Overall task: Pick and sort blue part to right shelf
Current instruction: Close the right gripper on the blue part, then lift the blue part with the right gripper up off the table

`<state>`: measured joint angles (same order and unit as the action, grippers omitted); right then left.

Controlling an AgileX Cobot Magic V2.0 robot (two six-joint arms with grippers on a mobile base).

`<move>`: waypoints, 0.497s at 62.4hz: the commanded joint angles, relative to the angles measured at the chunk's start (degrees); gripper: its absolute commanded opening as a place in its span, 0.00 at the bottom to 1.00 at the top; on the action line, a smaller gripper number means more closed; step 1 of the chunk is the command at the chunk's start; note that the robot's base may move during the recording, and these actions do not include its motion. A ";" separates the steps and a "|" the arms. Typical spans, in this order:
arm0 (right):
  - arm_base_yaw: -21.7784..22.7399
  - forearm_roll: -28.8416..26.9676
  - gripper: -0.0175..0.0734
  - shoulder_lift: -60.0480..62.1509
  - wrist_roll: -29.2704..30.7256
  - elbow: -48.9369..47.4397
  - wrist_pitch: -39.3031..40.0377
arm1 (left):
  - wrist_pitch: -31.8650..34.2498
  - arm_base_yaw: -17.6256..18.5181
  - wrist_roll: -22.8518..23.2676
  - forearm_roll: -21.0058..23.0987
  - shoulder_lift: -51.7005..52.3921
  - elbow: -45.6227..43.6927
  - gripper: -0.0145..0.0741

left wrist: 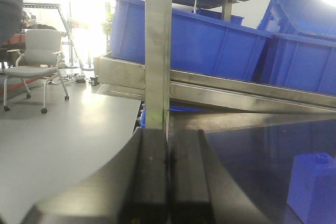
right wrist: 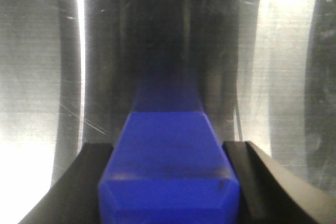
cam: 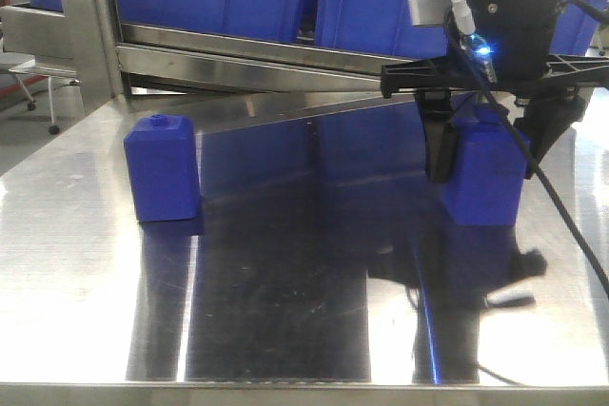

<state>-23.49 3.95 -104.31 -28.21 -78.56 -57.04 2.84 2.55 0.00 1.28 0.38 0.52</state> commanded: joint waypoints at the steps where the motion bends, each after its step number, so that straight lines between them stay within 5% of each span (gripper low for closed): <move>1: 0.36 0.38 0.68 2.70 0.65 -1.27 0.83 | 4.90 -0.12 0.00 0.49 1.18 1.21 0.30; 22: 0.46 1.24 0.68 8.97 1.00 -1.41 -0.13 | 4.90 -0.12 0.00 0.49 1.18 1.21 0.30; 31: 1.37 0.95 0.68 14.42 6.85 0.68 4.24 | 4.90 -0.12 0.00 0.49 1.18 1.21 0.30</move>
<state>-23.09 4.20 -96.24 -25.63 -77.89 -56.92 2.84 2.55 0.00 1.28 0.38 0.52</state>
